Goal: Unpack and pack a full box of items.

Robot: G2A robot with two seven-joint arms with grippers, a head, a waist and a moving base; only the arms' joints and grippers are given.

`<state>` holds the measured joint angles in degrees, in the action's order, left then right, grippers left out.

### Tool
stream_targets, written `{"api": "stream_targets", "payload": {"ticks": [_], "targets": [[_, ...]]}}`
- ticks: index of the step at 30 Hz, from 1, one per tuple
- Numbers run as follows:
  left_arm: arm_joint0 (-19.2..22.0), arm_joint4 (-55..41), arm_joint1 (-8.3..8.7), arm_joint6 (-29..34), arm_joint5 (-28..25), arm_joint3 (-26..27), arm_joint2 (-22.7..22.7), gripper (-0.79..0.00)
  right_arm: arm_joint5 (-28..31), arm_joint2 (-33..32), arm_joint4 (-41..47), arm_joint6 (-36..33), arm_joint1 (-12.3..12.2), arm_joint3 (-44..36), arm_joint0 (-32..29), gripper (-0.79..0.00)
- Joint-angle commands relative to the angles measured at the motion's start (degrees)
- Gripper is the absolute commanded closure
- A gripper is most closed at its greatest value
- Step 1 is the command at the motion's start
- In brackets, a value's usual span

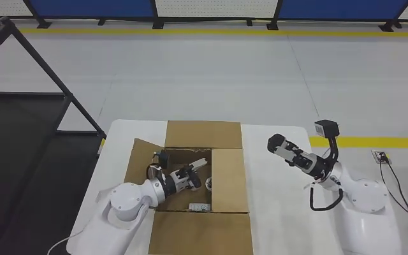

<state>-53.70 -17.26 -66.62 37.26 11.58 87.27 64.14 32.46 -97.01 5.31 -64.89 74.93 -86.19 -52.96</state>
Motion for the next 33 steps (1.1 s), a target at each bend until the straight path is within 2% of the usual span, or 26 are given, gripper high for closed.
{"api": "stream_targets", "payload": {"ticks": [1, 10, 20, 24, 33], "targets": [[0.69, 0.08, -0.36, -0.48, -0.01, -1.34, -1.40, -0.785, 0.15, -0.15, 0.34, -0.14, -0.34, 0.28, -0.18, -0.785], [3.43, -0.32, -2.25, -4.33, -2.66, -6.20, -6.39, -0.785, 0.63, -0.97, 2.26, 0.17, -1.76, 1.21, -1.03, -0.785], [5.19, -2.55, -3.89, -5.33, -6.78, -9.25, -8.87, -0.785, 1.31, -1.25, 4.21, 0.73, -3.19, 1.96, -1.67, -0.785], [4.99, -2.54, -4.05, -5.25, -8.29, -8.21, -8.52, -0.785, 1.67, -1.34, 4.84, 1.08, -3.72, 1.94, -2.04, -0.785], [3.77, -1.58, -3.89, -5.44, -8.91, -1.93, -6.38, -0.785, 2.43, -2.53, 6.61, 2.23, -5.00, 2.53, -2.40, -0.785]]}}
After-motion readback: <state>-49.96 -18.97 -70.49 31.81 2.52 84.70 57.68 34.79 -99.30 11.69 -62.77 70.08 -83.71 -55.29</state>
